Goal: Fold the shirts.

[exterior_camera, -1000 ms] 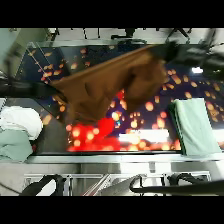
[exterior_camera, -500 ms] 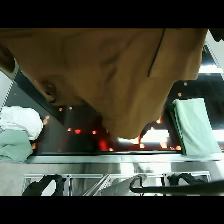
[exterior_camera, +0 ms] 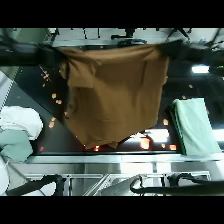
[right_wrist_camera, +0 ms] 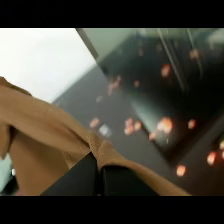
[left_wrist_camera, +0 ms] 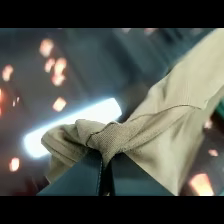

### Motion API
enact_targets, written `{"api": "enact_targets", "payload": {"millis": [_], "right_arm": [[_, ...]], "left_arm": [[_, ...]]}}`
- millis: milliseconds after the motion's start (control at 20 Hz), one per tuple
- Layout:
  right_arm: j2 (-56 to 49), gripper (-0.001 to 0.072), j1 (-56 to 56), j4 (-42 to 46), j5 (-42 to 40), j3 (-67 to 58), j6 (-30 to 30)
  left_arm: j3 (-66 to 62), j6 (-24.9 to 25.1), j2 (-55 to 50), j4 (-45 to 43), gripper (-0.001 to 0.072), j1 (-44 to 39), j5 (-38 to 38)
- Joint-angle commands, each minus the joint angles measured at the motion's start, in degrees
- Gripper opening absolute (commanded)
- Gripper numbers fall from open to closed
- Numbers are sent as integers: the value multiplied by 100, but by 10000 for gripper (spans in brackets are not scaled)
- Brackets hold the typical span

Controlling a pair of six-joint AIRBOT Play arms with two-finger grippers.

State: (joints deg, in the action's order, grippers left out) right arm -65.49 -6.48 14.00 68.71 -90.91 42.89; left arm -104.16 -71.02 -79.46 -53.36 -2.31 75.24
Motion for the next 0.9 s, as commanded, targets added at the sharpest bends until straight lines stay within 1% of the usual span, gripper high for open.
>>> {"api": "enact_targets", "payload": {"millis": [0, 100, 200, 250, 300, 350, 400, 450, 500, 550, 600, 700, 750, 800, 850], "right_arm": [[-1497, 21, 361, 208, -306, -2, -103], [-2238, 22, 638, -181, -881, -2, -485], [-2789, 35, 881, -885, -1436, -2, -966], [-2951, 180, 938, -1156, -1587, -4, -1126], [-3038, 332, 938, -1276, -1593, -4, -1167], [-3038, 350, 866, -1202, -1482, -7, -1167], [-2977, 350, 737, -1099, -1217, -9, -1163], [-2855, 349, 531, -981, -820, -9, -1091], [-2706, 349, 310, -782, -452, -9, -813], [-2533, 349, 74, -457, -151, -7, -417], [-2323, 350, -190, 57, 122, -7, -22], [-1969, 350, -608, 1130, 575, -2, 752], [-1838, 350, -761, 1585, 831, 0, 990], [-1746, 349, -872, 1832, 1086, 39, 1108], [-1650, 348, -964, 1864, 1314, 188, 1113]], "left_arm": [[496, 0, -1115, 61, 13, 341, -634], [323, -2, -1668, 105, 13, 483, -909], [-31, -2, -2129, 105, 14, 492, -984], [-254, -22, -2328, 101, 23, 492, -907], [-483, -197, -2494, 98, 64, 496, -780], [-728, -431, -2629, 98, 436, 540, -557], [-944, -566, -2702, 90, 709, 581, -278], [-1147, -638, -2715, 72, 692, 649, 92], [-1331, -778, -2691, 50, 693, 750, 529], [-1364, -922, -2614, 50, 692, 859, 929], [-1200, -1010, -2452, 50, 692, 968, 1250], [-428, -1172, -2013, 28, 692, 1119, 1687], [79, -1224, -1775, 31, 692, 1154, 1790], [693, -1231, -1502, 28, 692, 1163, 1851], [1333, -1217, -1220, 17, 691, 1163, 1856]]}}
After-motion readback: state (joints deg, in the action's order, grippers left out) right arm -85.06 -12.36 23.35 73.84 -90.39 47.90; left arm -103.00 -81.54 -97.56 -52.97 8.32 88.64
